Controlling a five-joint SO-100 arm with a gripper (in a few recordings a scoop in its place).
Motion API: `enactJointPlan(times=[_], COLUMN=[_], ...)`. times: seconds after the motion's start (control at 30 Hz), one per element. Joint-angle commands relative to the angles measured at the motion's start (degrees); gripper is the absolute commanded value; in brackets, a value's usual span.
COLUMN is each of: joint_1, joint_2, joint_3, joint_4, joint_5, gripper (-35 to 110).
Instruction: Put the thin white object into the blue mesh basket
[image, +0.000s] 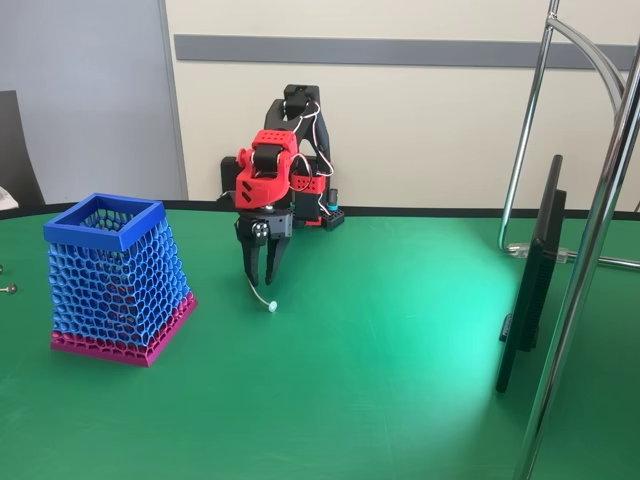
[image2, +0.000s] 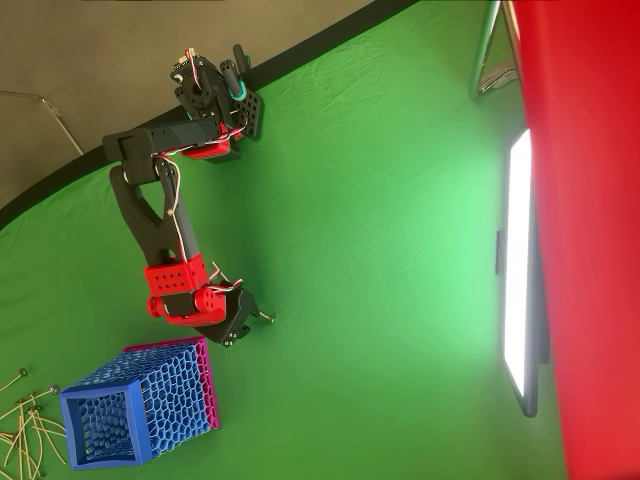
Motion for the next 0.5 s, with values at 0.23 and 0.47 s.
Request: enactJointPlan(times=[0.23, 0.47], joint_1=[-0.35, -1.58], joint_2=[-6.15, -11.25], joint_3=[-8.61, -14.68], joint_4=[4.31, 8.09], joint_5=[0.09, -1.32], gripper=[15, 15])
